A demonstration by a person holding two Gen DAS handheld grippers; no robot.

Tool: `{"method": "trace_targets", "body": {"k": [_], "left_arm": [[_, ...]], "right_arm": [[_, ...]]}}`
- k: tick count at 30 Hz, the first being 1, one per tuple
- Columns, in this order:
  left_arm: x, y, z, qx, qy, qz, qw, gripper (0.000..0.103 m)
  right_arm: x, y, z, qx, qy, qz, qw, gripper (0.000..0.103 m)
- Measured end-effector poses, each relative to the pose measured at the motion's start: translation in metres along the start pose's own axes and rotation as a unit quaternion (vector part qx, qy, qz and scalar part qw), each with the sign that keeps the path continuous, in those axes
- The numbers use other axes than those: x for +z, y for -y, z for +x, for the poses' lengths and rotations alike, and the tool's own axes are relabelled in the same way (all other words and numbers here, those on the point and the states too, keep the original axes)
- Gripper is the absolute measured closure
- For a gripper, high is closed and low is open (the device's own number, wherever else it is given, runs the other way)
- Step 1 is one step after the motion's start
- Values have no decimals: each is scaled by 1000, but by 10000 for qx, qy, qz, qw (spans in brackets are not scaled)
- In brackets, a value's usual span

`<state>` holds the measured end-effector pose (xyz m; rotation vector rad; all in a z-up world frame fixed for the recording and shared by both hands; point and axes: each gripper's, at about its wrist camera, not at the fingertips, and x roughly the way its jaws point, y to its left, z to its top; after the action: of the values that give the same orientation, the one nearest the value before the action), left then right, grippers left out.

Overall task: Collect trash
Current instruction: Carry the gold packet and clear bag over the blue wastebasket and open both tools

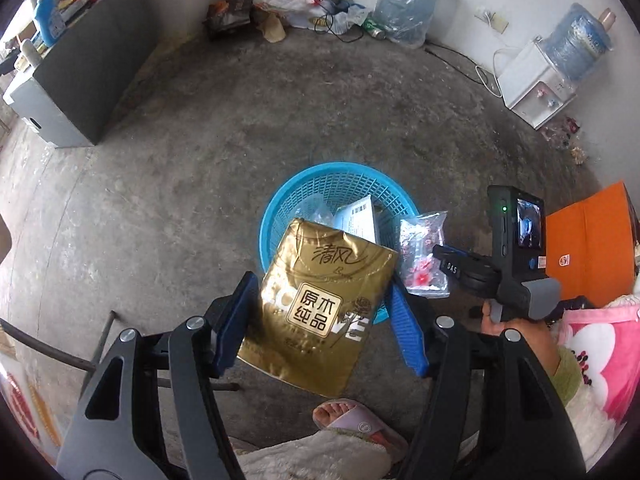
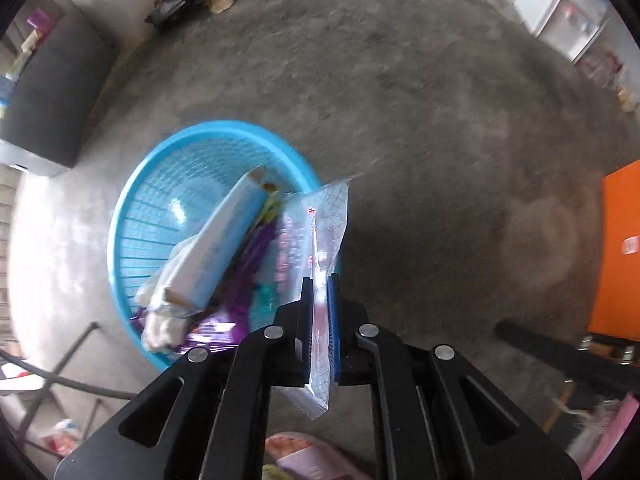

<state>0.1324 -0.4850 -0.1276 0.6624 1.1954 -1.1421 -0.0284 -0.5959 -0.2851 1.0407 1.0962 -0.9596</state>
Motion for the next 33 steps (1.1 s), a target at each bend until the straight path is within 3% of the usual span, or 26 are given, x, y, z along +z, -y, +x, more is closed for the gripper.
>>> {"method": "trace_targets", "body": {"k": [2, 5, 8, 10, 13, 18, 26, 31, 33], "left_arm": [[4, 1, 13, -103, -82, -82, 9999, 43], [8, 4, 26, -139, -131, -99, 9998, 43], [13, 4, 39, -198, -183, -204, 9994, 42], [21, 5, 47, -259, -150, -362, 9989, 41], [32, 3, 56, -179, -42, -688, 9975, 22], [30, -2, 38, -287, 99, -908, 9954, 22], [-4, -5, -49, -353, 759, -511, 9952, 22], [-44, -15, -114, -221, 1171, -380, 9921, 22], [-64, -22, -141, -185, 1363, -454, 9895, 22]], "right_arm": [[-2, 13, -2, 529, 19, 374, 9979, 71], [-8, 36, -8, 1170, 156, 801, 9898, 68], [-14, 59, -9, 1880, 58, 1270, 9739, 68], [-18, 70, -16, 1957, 117, 1387, 9707, 68], [-27, 77, -27, 2038, 173, 1472, 9677, 68], [-32, 76, -40, 2040, 266, 1359, 9691, 68], [-46, 54, -72, 2054, 489, 801, 9742, 68], [-59, 25, -116, 1964, 912, 131, 9762, 68], [-66, 10, -139, 1979, 1117, -188, 9737, 61]]}}
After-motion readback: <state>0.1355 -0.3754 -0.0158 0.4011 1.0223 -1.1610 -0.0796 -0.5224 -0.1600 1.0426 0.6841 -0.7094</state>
